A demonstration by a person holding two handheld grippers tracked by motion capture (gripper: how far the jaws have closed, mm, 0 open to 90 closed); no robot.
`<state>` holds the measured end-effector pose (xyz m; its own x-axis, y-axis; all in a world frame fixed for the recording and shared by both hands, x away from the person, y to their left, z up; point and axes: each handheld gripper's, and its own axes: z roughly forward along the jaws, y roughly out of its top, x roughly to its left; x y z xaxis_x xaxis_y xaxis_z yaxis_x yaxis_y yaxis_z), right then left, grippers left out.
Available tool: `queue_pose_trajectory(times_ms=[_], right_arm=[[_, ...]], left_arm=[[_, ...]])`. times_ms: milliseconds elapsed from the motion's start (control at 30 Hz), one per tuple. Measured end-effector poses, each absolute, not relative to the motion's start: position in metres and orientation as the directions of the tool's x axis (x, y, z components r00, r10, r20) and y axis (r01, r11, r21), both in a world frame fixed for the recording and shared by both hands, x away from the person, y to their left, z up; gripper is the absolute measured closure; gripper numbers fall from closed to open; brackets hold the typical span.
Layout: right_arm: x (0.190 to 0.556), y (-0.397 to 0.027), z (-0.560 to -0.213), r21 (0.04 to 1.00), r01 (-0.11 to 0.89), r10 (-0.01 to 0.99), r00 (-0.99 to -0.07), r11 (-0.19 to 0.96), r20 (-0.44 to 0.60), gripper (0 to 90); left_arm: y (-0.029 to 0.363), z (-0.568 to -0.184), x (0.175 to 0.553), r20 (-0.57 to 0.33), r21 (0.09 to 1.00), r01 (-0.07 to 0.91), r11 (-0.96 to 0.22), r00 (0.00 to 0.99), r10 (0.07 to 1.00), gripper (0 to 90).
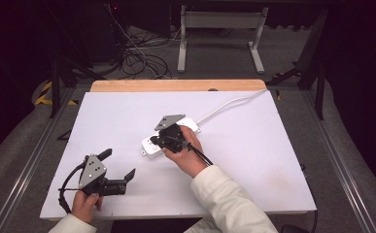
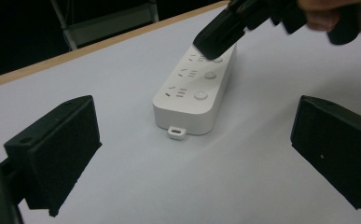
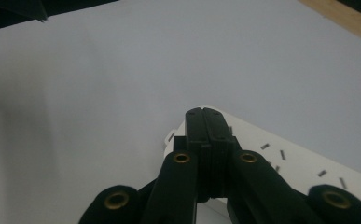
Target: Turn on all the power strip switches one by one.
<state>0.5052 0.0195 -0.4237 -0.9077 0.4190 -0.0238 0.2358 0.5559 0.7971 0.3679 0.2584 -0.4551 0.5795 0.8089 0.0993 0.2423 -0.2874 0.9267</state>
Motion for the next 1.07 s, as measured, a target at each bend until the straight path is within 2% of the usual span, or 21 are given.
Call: queue_pose_trajectory(times_ms=[33,100,200,267,367,633,733,900,967,1067], right_arm=[[0.504,0.015,-0.419,0.803,0.235,0.420,-0.907,0.547,-0.020,90.0],[0.502,0.005,-0.412,0.826,0.226,0.444,-0.895,0.517,-0.033,64.3],[0.500,-0.009,-0.403,0.843,0.225,0.457,-0.889,0.488,-0.028,50.1],[0.497,-0.018,-0.398,0.833,0.262,0.481,-0.877,0.487,-0.005,41.7],[0.485,-0.034,-0.390,0.850,0.238,0.509,-0.860,0.469,-0.040,30.6],[0.453,-0.110,-0.390,0.903,0.220,0.554,-0.832,0.370,-0.024,20.5],[0.444,-0.145,-0.403,0.906,0.248,0.582,-0.813,0.343,0.002,17.6],[0.423,-0.204,-0.440,0.907,0.283,0.646,-0.763,0.311,0.017,18.0],[0.415,-0.222,-0.456,0.898,0.305,0.666,-0.746,0.318,0.017,18.1],[0.410,-0.235,-0.458,0.895,0.302,0.651,-0.759,0.328,0.018,18.2]], left_arm=[[0.259,-0.455,0.368,0.102,0.928,0.239,-0.288,0.579,0.809,2.0],[0.259,-0.454,0.366,0.103,0.930,0.234,-0.285,0.577,0.810,1.9],[0.258,-0.454,0.365,0.105,0.928,0.236,-0.288,0.577,0.810,1.9],[0.258,-0.454,0.365,0.110,0.929,0.231,-0.290,0.576,0.810,1.9],[0.257,-0.454,0.365,0.109,0.928,0.233,-0.291,0.578,0.809,1.9],[0.258,-0.454,0.365,0.114,0.928,0.230,-0.293,0.575,0.810,1.9],[0.256,-0.453,0.364,0.130,0.926,0.221,-0.306,0.574,0.809,1.9],[0.254,-0.453,0.362,0.166,0.917,0.208,-0.340,0.576,0.801,1.9],[0.253,-0.453,0.363,0.158,0.919,0.211,-0.333,0.575,0.802,1.9],[0.253,-0.454,0.363,0.150,0.922,0.211,-0.325,0.579,0.802,1.9]])
